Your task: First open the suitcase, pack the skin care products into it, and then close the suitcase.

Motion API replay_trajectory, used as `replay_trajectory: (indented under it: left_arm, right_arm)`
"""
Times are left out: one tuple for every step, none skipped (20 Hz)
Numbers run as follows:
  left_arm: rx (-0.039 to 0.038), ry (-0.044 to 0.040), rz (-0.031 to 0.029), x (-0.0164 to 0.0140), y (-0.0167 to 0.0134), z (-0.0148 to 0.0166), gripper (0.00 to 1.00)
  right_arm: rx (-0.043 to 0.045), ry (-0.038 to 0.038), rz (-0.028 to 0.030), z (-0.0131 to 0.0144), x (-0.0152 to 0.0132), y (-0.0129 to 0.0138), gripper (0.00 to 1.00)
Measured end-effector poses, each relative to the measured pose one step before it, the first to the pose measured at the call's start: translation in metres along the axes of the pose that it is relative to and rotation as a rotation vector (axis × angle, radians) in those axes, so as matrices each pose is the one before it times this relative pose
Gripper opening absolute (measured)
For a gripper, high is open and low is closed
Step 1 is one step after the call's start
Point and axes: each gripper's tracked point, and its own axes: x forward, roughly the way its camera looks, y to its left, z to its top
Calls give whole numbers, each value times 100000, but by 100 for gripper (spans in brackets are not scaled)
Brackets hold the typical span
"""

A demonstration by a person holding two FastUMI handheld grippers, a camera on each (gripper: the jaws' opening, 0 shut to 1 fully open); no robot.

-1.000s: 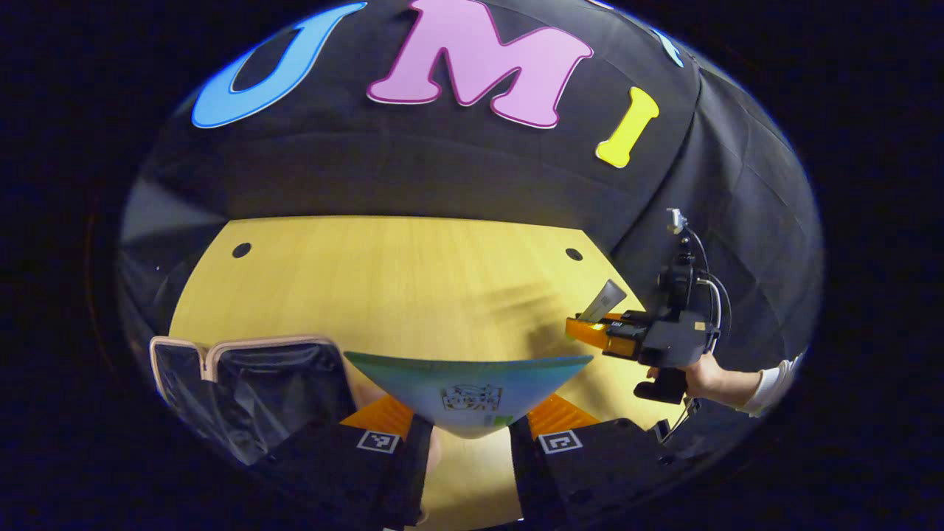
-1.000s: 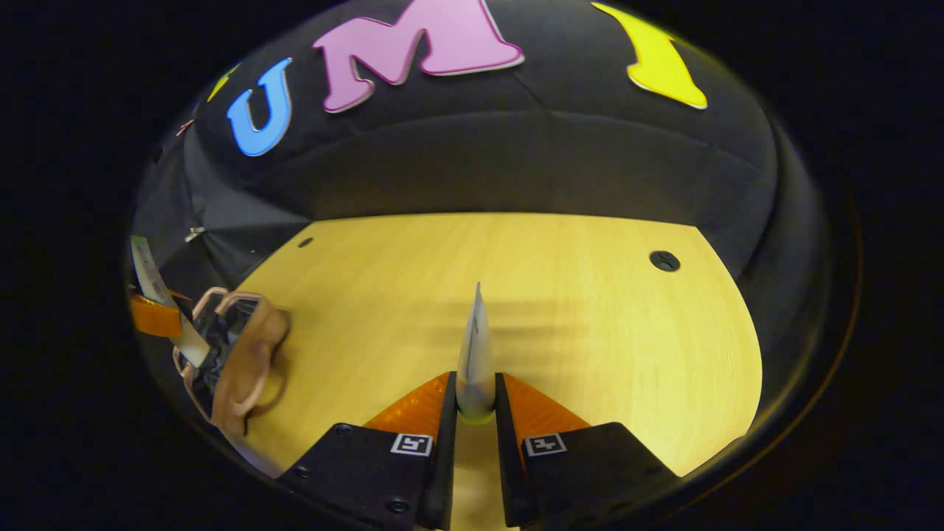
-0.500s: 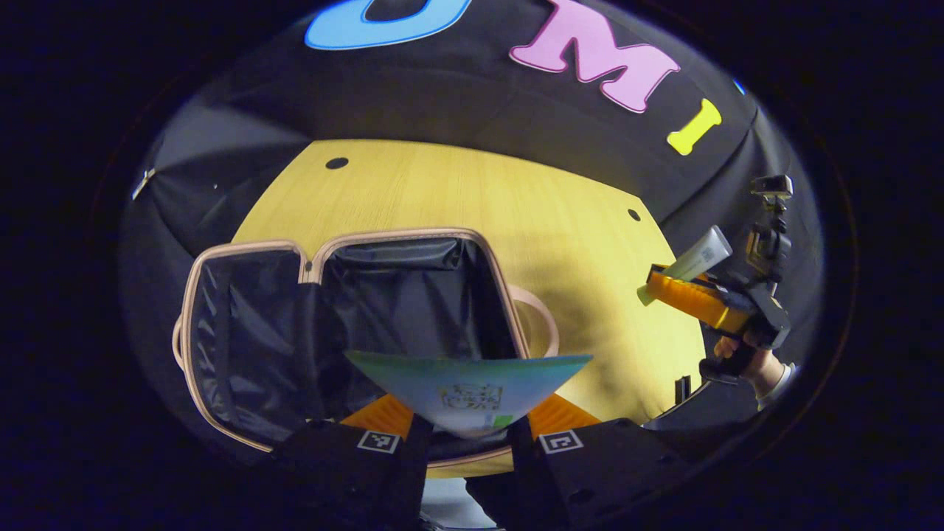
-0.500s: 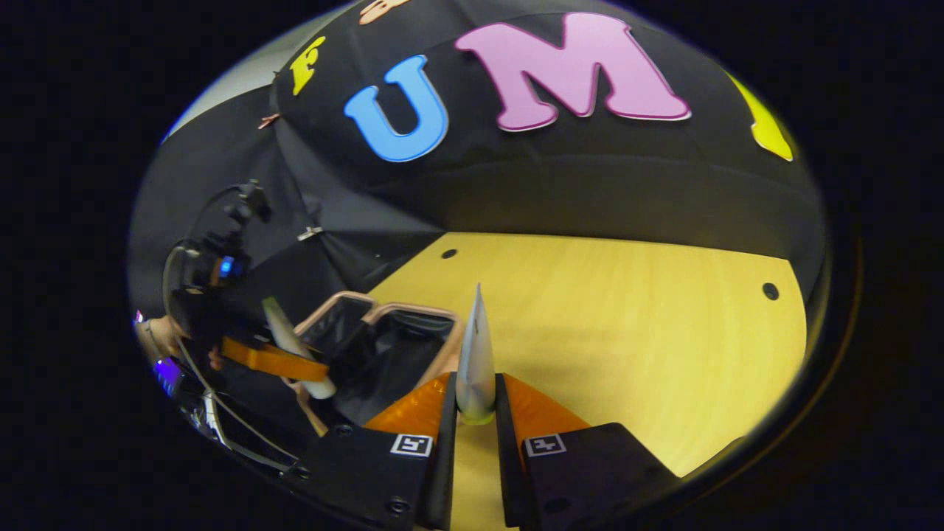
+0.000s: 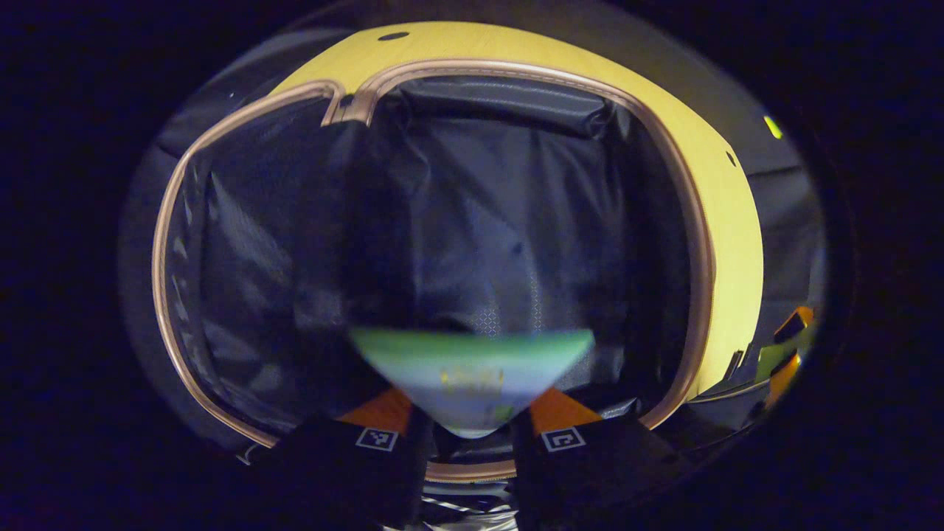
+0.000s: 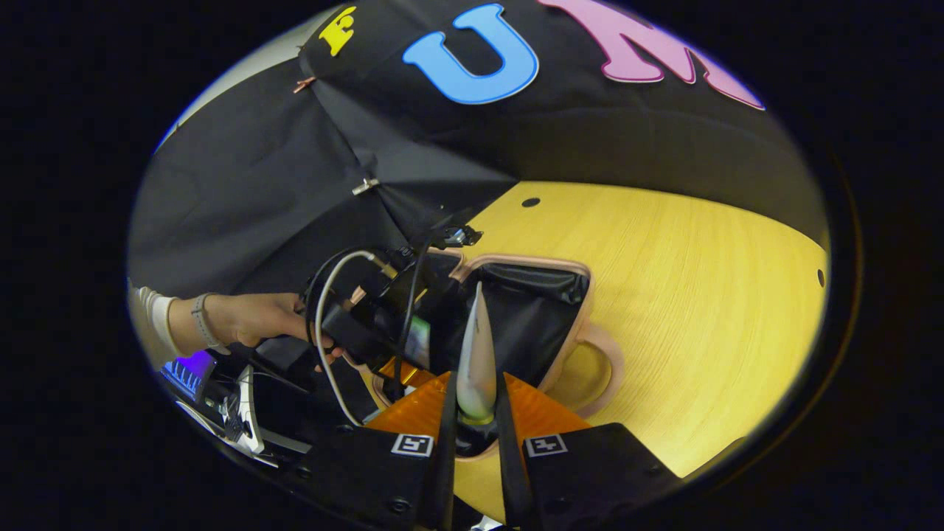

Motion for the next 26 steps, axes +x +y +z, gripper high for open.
replay_trajectory:
  left_arm:
    - [-2858, 333, -2557, 322, -405, -318, 57]
    - [-819, -837, -577, -248, -12, -122, 60]
    - [-156, -3138, -1719, -557, -148, -120, 61]
    - [-691, -4186, -2777, -770, -603, 136, 64]
    - [-1677, -4282, -3265, -1178, -491, 264, 68]
    - [-1854, -3901, -2898, -985, -334, 345, 82]
    - [-2218, -5090, -4365, -1635, -496, 634, 86]
    - [-1468, -4580, -3074, -1324, -208, 607, 86]
    - [-793, -4850, -2149, -1581, 72, 952, 87]
    - [280, -3656, -529, -1127, 660, 670, 94]
    - [573, -2397, 950, -1062, 772, 451, 87]
    - [500, -1925, 1459, -810, 826, 205, 87]
    - [-44, -1500, 1431, -611, 939, 96, 88]
    - [-649, -942, 1108, -467, 1003, -155, 88]
    - [-1091, -700, 991, -498, 1017, -4, 88]
    - [-1721, -1031, 924, -567, 912, -80, 88]
    - [-2079, -805, 754, -427, 836, 50, 88]
    - [-2329, -1163, 529, -366, 989, 53, 88]
    - [-2551, -1253, 889, -357, 935, 182, 88]
    - [-2497, -993, 306, -175, 914, 345, 88]
    - [-2351, -1495, 746, -468, 955, 541, 88]
    - [-1750, -1710, 931, -293, 1201, 679, 88]
    - [-1370, -2597, 1330, -521, 1139, 1155, 88]
    - [-902, -3095, 1631, -684, 1030, 1217, 88]
    - [-346, -3871, 2107, -549, 1258, 1653, 88]
    - [-399, -4121, 2422, -282, 1404, 1716, 88]
  right_arm:
    - [1409, 1723, 703, -393, 274, 284, 23]
    - [1171, 1567, 179, -345, 324, 181, 30]
    - [730, 2183, -483, -544, 497, -2, 30]
    - [644, 2751, -1149, -436, 640, -316, 30]
    - [821, 3103, -1351, -595, 704, -149, 22]
    - [1317, 3016, -844, -385, 708, 3, 22]
    - [2208, 2767, -303, -379, 416, -7, 30]
    - [3023, 2783, 595, -202, 440, 114, 23]
    - [3032, 2110, 1426, -333, 201, 317, 30]
    - [2560, 2650, 476, -239, 736, 528, 30]
    - [1606, 2649, -495, -324, 1139, 245, 30]
    - [1074, 3375, -1809, -426, 1328, -216, 27]
    - [722, 3650, -2674, -406, 1062, -526, 30]
    - [1292, 5158, -3964, -718, 970, -903, 30]
    - [2183, 4579, -2213, -585, 638, -400, 23]
    - [3399, 3233, -1838, -285, 620, -363, 32]
    - [2703, 1811, -1461, 50, 367, -225, 32]
    - [1753, 602, -181, 283, -36, 243, 33]
    - [535, -532, -524, -116, 423, 198, 33]
    - [874, -505, 3143, 75, -167, 959, 46]
    - [32, -986, 2515, 56, -616, 951, 59]
    - [-1569, -1210, 1105, 69, -453, 823, 72]
    - [-4152, -3349, -1577, 232, -752, -13, 86]
    - [-5848, -5826, 145, 979, -1213, 324, 99]
    - [-5763, -5963, 517, 957, -1190, 342, 98]
    - [-3953, -5338, 993, 999, -1248, 226, 98]
